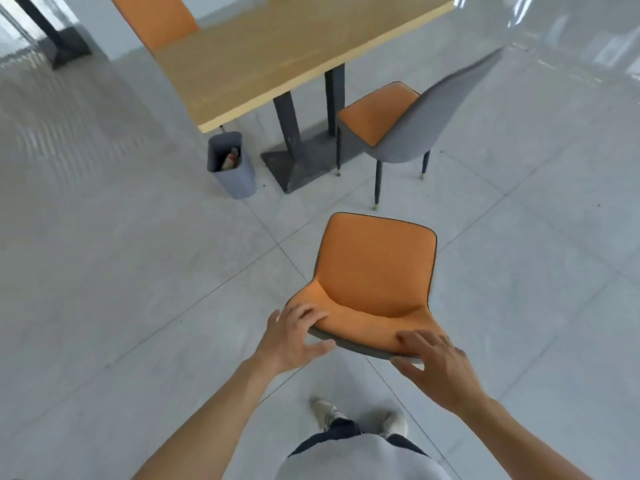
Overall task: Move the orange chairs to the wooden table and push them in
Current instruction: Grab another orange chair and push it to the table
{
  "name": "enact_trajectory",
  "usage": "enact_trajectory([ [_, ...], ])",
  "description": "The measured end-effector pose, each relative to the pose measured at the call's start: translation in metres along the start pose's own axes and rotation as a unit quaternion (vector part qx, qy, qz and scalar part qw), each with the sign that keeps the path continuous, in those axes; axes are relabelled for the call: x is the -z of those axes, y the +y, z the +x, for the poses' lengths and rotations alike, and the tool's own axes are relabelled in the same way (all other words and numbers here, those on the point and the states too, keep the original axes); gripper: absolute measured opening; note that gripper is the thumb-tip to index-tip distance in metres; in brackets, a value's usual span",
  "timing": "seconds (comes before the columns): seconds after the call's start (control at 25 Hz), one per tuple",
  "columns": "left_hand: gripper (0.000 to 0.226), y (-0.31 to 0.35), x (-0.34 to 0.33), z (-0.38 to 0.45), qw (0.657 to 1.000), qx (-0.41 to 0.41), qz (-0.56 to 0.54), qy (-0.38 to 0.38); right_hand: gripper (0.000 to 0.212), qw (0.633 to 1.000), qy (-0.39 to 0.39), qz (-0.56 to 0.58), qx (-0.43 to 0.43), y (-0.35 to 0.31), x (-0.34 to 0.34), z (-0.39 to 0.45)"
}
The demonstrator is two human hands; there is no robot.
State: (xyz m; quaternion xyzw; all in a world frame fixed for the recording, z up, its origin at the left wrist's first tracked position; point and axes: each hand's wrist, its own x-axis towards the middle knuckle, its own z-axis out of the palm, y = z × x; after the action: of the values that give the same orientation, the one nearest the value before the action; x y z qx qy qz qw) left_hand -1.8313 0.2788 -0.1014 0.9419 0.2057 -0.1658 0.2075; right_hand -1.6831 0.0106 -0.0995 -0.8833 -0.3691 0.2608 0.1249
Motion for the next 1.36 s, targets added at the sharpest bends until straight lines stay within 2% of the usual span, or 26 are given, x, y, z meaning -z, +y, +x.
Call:
enact_trajectory([
  [0.16,0.081,0.004,-0.003,0.014,0.999,-0.001,-0.011,-0.031,0.063,0.997,0.027,0.038,-0.059,-0.012,-0.012,-0.004],
  [0.32,0.093,-0.004,-0.004,0.025,0.999,-0.036,-0.017,-0.029,0.077,0.994,0.025,0.008,-0.108,-0.027,-0.024,0.007],
  [0.4,0.096,-0.007,-0.002,0.028,0.998,-0.049,-0.015,-0.026,0.081,0.992,0.054,-0.004,-0.117,-0.030,-0.029,0.011],
  [0.52,0.094,-0.010,-0.008,0.029,0.998,-0.054,-0.016,0.001,0.086,0.990,0.094,-0.001,-0.103,-0.027,-0.035,0.016],
  [0.6,0.092,-0.010,-0.013,0.026,0.998,-0.059,-0.013,0.024,0.085,0.991,0.095,0.005,-0.099,-0.024,-0.034,0.018],
  [0.88,0.089,0.003,-0.010,0.043,0.998,-0.038,-0.018,0.037,0.083,0.993,0.093,0.004,-0.072,-0.006,-0.011,0.042],
  [1.12,0.088,0.031,-0.005,0.083,0.996,0.030,-0.033,0.077,0.079,0.998,0.049,-0.028,-0.014,0.034,0.036,0.104],
  [1.36,0.084,0.068,-0.008,0.122,0.980,0.127,-0.066,0.137,0.091,0.990,-0.020,-0.108,0.087,0.074,0.091,0.180],
])
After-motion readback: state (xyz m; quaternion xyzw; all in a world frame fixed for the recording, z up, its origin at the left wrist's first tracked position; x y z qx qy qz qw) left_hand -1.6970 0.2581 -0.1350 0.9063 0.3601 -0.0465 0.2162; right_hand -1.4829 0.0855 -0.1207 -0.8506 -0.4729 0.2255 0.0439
